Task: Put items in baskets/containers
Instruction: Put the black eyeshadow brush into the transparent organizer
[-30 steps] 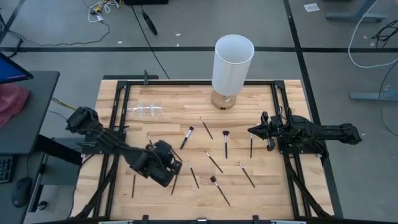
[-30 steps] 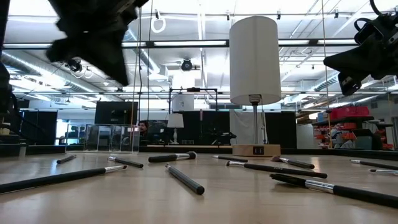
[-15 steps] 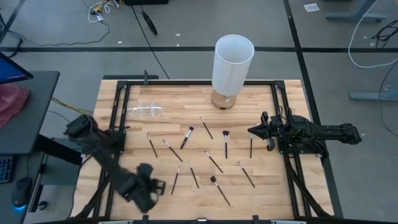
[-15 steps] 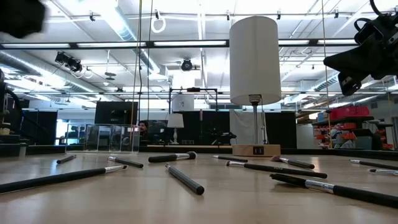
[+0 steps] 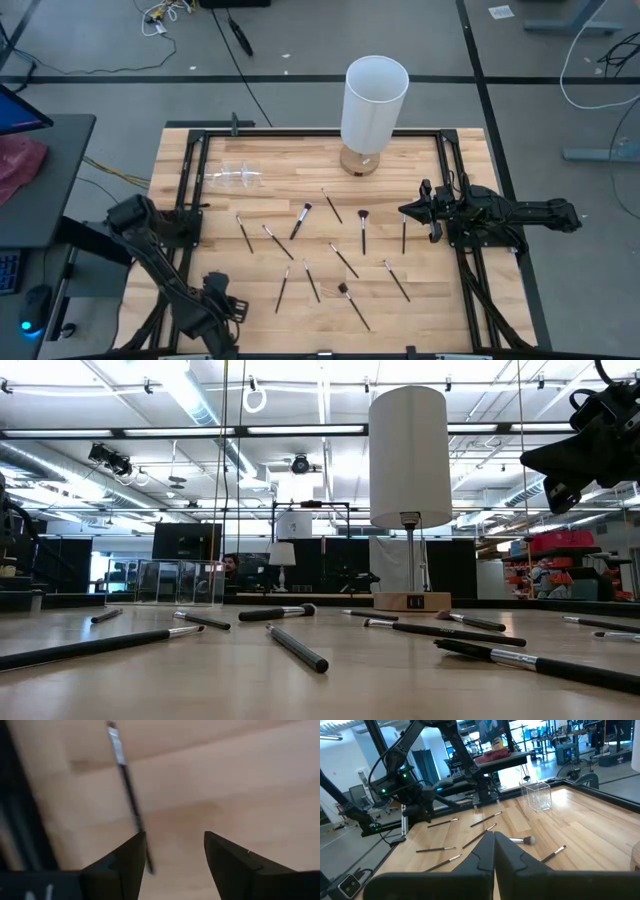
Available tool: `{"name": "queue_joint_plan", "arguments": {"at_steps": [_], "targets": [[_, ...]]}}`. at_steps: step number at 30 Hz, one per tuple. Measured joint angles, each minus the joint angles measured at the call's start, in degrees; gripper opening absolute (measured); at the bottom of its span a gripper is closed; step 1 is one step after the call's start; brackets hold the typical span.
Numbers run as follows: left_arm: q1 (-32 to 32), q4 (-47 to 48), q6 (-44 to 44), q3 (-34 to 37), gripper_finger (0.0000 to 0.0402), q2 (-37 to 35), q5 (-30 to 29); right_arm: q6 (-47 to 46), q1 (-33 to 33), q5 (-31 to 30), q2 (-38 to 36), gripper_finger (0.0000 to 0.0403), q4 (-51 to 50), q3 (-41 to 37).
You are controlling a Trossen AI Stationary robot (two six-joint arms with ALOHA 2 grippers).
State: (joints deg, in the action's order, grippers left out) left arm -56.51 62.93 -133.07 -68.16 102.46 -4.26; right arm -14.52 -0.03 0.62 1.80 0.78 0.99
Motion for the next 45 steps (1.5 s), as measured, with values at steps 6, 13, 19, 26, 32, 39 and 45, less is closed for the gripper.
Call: {"name": "queue_joint_plan", "arguments": {"at_steps": [6,13,19,26,32,39,45], "targets": [[-0.73,5.32,0.55,0.0,0.0218,0.71,-1.15,0.0,0.02,0.02,-0.02,0.0006,0.0,0.02],[-1.49,8.79,0.36,0.12,0.0226,3.21,-2.56,0.02,0.0,0.0,-0.02,0.0006,0.02,0.0],[-3.22,7.2,0.01,0.13,0.0213,7.42,-1.95,0.0,0.02,0.0,0.0,0.0006,0.0,0.02],[-3.92,4.33,-0.12,-0.11,0.0186,11.01,-4.16,0.0,0.01,0.0,-0.02,0.0006,0.0,0.02],[-3.93,4.06,-0.23,-0.07,0.0148,11.4,-6.38,0.0,0.0,0.01,-0.02,0.0006,0.01,0.01],[-3.93,-0.19,-0.36,3.23,0.0111,10.93,-7.93,0.01,0.02,0.01,-0.02,0.0006,0.0,0.02],[-3.43,-0.46,-0.03,3.5,0.0092,10.94,-9.66,0.02,0.0,0.0,0.0,0.0006,0.0,0.0]]}}
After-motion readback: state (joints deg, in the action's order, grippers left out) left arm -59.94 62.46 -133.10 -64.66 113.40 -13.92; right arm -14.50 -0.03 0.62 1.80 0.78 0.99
